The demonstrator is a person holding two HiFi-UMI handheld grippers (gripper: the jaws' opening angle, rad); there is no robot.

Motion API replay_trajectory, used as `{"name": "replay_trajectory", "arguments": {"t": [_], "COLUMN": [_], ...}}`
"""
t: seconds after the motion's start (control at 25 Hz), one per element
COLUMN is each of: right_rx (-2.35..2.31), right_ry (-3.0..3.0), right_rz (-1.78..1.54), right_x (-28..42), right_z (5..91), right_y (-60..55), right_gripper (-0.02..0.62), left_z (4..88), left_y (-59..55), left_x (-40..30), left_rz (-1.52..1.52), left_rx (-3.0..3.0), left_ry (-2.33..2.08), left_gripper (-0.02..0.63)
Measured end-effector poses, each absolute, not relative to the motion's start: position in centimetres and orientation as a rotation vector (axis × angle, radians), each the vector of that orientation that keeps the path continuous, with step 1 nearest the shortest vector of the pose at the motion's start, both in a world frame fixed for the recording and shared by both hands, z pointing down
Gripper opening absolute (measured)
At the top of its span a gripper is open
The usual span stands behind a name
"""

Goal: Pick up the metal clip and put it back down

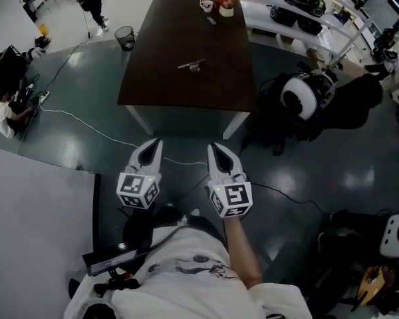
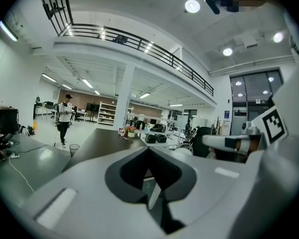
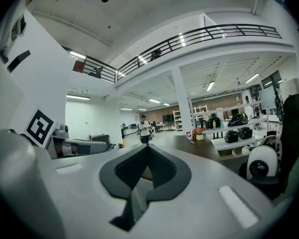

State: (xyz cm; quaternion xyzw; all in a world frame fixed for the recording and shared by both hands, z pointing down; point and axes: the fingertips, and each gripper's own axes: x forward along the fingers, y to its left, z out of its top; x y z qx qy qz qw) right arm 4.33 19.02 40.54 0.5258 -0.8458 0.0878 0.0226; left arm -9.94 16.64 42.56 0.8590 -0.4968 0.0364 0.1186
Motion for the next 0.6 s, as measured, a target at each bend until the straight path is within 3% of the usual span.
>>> {"name": "replay_trajectory", "arguments": {"t": [0.6], "right_rx": [1.667], "right_ry": [-2.526], "right_rz": [0.299], "right_x": [3.9], "right_z": [41.8], "right_y": [11.1], "right_gripper": [0.002], "left_z": [44.7], "left_y": [7.3], "left_x": [-9.6], "left_rz": [0.121], "left_rx": [2.492], "left_ry": [-1.362], "left_gripper": [-0.002]}}
